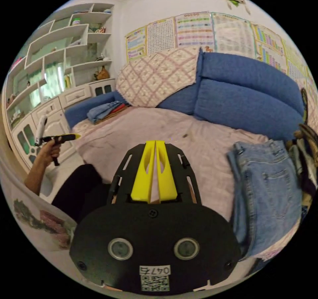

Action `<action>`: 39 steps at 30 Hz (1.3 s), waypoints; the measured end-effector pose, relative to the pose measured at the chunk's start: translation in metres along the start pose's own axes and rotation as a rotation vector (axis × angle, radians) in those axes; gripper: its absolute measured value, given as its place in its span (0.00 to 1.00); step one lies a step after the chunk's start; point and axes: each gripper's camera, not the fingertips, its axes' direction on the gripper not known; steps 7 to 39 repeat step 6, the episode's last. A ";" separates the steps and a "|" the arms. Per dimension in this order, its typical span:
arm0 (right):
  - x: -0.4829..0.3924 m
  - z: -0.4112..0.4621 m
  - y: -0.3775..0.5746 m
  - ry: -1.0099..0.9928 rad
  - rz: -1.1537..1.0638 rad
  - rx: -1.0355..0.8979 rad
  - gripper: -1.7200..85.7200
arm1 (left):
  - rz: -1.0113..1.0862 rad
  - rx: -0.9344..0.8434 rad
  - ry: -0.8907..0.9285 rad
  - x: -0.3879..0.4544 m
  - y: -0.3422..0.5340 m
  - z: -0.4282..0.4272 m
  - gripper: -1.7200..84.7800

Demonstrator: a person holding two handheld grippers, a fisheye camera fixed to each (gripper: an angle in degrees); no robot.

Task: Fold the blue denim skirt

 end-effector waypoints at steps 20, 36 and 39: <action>-0.036 0.027 -0.001 -0.184 0.098 -0.054 0.01 | -0.010 0.171 -0.230 -0.145 -0.067 -0.065 0.10; -0.036 0.027 -0.001 -0.184 0.098 -0.054 0.01 | -0.010 0.171 -0.230 -0.145 -0.067 -0.065 0.10; -0.036 0.027 -0.001 -0.184 0.098 -0.054 0.01 | -0.010 0.171 -0.230 -0.145 -0.067 -0.065 0.10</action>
